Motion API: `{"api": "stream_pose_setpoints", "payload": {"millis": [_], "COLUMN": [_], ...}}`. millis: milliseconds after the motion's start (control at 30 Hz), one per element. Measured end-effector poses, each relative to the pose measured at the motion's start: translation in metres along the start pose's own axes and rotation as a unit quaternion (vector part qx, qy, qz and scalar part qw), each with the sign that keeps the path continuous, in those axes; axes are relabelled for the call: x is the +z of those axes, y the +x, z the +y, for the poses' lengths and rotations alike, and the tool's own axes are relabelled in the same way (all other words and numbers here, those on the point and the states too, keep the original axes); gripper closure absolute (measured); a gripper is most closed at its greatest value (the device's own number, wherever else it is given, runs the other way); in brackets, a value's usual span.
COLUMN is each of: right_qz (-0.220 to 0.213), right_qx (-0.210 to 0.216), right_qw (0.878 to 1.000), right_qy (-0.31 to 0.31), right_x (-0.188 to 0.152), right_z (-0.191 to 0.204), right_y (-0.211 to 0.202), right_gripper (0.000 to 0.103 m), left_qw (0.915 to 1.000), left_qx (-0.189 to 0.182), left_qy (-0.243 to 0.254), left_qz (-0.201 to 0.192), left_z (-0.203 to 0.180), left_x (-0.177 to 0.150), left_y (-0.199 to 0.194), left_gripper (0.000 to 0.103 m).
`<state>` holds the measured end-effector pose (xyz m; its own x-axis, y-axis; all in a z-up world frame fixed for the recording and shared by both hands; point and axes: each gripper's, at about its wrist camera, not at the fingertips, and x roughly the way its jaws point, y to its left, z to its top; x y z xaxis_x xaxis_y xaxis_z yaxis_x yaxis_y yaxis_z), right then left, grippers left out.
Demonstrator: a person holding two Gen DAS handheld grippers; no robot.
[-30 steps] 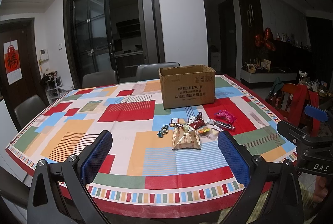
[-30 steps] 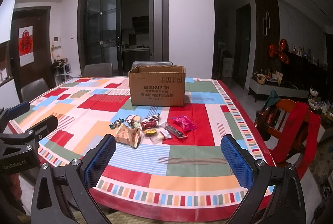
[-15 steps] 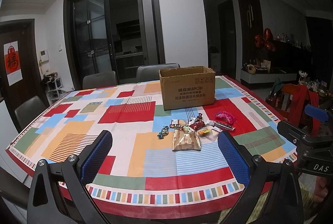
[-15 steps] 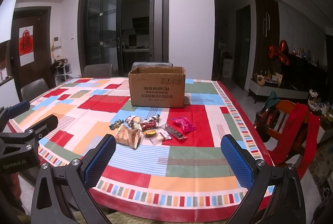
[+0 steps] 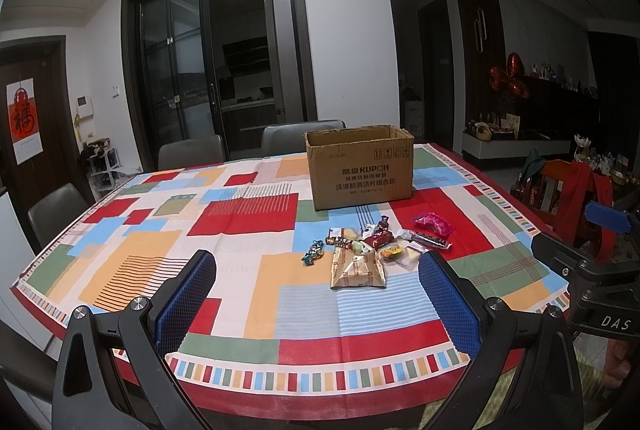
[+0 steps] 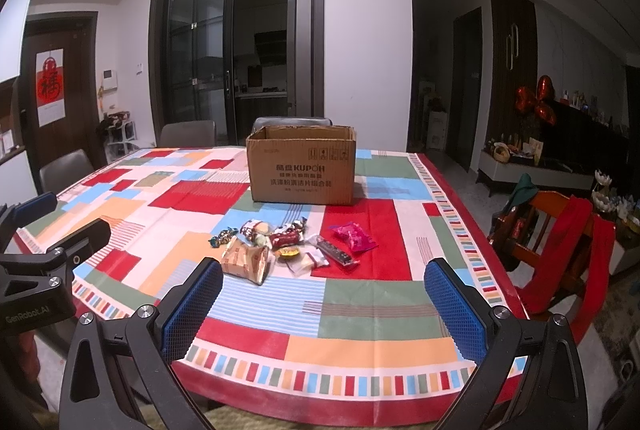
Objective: Organize snacks
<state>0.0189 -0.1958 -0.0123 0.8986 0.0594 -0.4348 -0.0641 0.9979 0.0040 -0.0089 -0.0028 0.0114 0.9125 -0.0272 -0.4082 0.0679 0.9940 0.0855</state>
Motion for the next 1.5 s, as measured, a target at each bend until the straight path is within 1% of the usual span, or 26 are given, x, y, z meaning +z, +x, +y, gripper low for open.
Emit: {"api": "stream_pose_setpoints", "payload": {"millis": [133, 267, 533, 733, 833, 933, 1033, 1167, 1300, 1433, 1500], "right_qz": [0.01, 0.023, 0.045, 0.05, 0.056, 0.061, 0.069, 0.081, 0.112, 0.139, 0.149], "right_qx": [0.005, 0.015, 0.022, 0.028, 0.039, 0.05, 0.065, 0.078, 0.098, 0.113, 0.117], "right_qw": [1.0, 1.0, 0.999, 0.998, 0.998, 0.997, 0.995, 0.993, 0.989, 0.983, 0.981], "right_qy": [0.002, 0.006, -0.001, -0.007, -0.014, -0.021, -0.024, -0.023, -0.025, -0.042, -0.046], "right_x": [-0.01, -0.016, -0.023, -0.018, -0.015, -0.012, -0.008, -0.007, -0.01, -0.018, -0.021], "right_z": [-0.008, -0.01, -0.011, -0.012, -0.013, -0.013, -0.014, -0.014, -0.012, -0.005, -0.004], "right_y": [0.011, 0.023, 0.055, 0.08, 0.098, 0.114, 0.134, 0.159, 0.189, 0.218, 0.228], "right_gripper": [0.001, 0.001, 0.001, 0.001, 0.002, 0.005, 0.007, 0.013, 0.019, 0.027, 0.028], "left_qw": [1.0, 0.9998, 0.999, 0.9981, 0.9974, 0.9964, 0.9948, 0.9931, 0.9893, 0.9849, 0.9828], "left_qx": [-0.001, -0.006, -0.014, -0.026, -0.032, -0.036, -0.044, -0.048, -0.066, -0.082, -0.089], "left_qy": [0.001, 0.004, 0.006, 0.005, 0.004, 0.001, -0.003, -0.005, -0.012, -0.015, -0.019], "left_qz": [0.006, 0.018, 0.041, 0.056, 0.065, 0.077, 0.092, 0.107, 0.129, 0.152, 0.161], "left_z": [-0.001, -0.002, -0.005, -0.009, -0.011, -0.013, -0.014, -0.016, -0.015, -0.016, -0.017], "left_x": [0.001, -0.003, -0.005, -0.003, -0.002, -0.001, -0.002, -0.005, -0.01, -0.017, -0.02], "left_y": [0.003, 0.014, 0.048, 0.078, 0.095, 0.112, 0.13, 0.154, 0.178, 0.203, 0.212], "left_gripper": [0.0, 0.0, 0.0, 0.0, 0.0, 0.003, 0.004, 0.007, 0.009, 0.013, 0.013]}}
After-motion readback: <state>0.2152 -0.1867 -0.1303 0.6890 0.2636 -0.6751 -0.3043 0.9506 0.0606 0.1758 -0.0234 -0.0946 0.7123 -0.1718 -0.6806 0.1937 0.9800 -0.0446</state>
